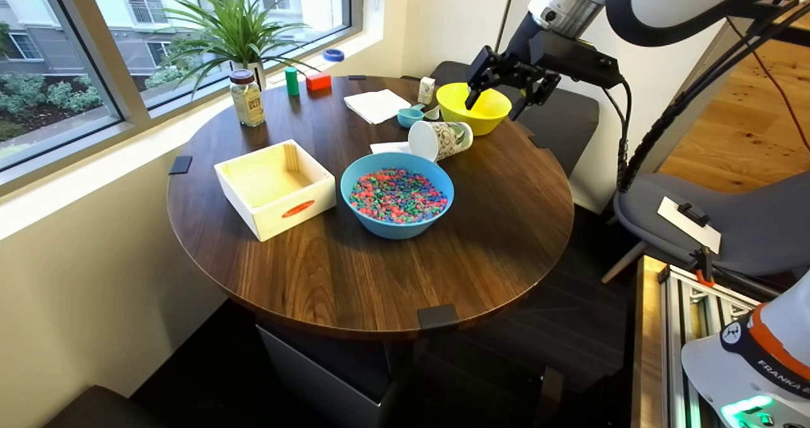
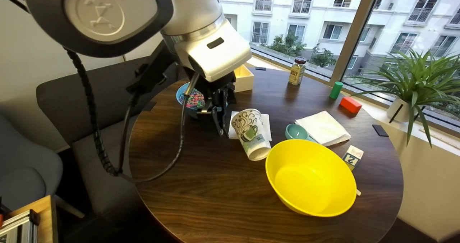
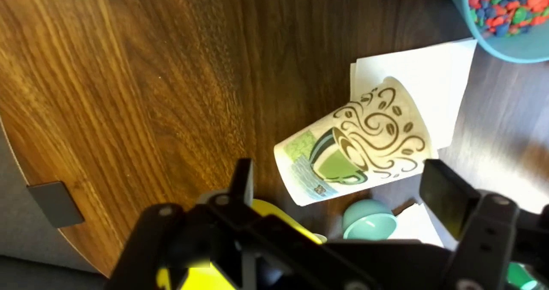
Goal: Place the cup upside down
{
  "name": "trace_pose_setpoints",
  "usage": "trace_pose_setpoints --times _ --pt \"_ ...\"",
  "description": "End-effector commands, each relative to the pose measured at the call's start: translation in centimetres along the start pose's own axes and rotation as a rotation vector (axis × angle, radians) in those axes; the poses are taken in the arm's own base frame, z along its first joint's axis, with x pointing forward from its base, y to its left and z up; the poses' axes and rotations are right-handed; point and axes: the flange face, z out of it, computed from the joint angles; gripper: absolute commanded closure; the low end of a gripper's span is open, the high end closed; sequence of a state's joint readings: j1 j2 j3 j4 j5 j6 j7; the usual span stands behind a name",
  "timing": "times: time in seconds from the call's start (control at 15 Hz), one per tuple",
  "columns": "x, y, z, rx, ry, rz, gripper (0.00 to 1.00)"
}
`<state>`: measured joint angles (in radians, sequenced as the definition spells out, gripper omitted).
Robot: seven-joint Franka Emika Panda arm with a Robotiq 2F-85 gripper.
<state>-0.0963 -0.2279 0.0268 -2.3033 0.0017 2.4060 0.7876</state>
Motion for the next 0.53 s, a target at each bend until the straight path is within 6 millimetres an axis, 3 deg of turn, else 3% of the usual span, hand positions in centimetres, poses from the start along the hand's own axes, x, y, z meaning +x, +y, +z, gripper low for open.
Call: trace_pose_setpoints --times 0.0,0.47 --pt "2.0 -0.5 1.3 0.004 -0.042 0.159 0.0" --pt "4.1 -1.5 4.4 -0.005 -0.087 0.366 0.0"
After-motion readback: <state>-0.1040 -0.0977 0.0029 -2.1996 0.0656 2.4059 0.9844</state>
